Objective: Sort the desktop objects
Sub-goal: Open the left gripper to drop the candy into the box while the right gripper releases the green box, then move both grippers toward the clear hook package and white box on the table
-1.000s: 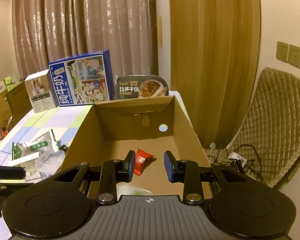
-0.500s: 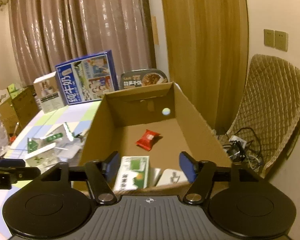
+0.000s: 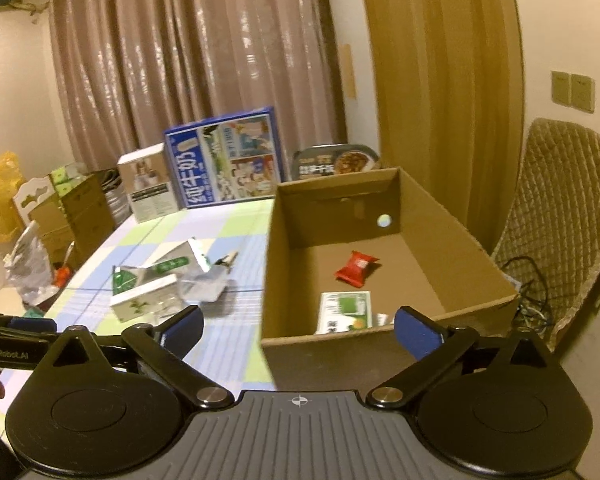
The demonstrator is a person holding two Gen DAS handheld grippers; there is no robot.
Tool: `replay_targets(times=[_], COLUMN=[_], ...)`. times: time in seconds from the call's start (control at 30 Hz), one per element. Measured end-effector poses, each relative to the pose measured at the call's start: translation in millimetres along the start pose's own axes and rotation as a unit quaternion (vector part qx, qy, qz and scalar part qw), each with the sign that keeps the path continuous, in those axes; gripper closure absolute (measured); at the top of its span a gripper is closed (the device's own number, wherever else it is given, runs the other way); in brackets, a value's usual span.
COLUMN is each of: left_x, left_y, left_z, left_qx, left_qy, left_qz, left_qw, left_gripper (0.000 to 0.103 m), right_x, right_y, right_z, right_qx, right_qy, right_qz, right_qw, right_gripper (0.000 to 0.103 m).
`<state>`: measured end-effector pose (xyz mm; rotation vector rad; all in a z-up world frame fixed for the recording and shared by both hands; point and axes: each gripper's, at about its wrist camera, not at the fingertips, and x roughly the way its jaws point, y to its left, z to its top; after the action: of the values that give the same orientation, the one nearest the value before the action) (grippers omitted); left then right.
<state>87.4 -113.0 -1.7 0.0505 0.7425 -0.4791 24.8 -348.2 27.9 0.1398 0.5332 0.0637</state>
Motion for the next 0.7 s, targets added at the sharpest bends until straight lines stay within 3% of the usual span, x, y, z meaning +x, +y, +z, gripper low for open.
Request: replay_targets(times=[0.43,0.7], left_x=[-39.0,-44.5], left_y=[53.3,83.0], left_z=[-17.7,-16.7], left_qx=[-0.024,-0.01], left_qy=[-0.012,-0.013], left_qz=[0.049,0.065], left_qw=[0.9984,0.9978], left_gripper=[0.005,0.005], right_x=[-1.5,25.7], right_y=[64.4,103.6], right_z=[-4.3,-9.7], right_qx=[-0.057,-0.099], right_qy=[0.002,0.02], right_qz=[0.073,0.118], right_qw=[0.996,0.988], right_gripper=[0.002,0.002])
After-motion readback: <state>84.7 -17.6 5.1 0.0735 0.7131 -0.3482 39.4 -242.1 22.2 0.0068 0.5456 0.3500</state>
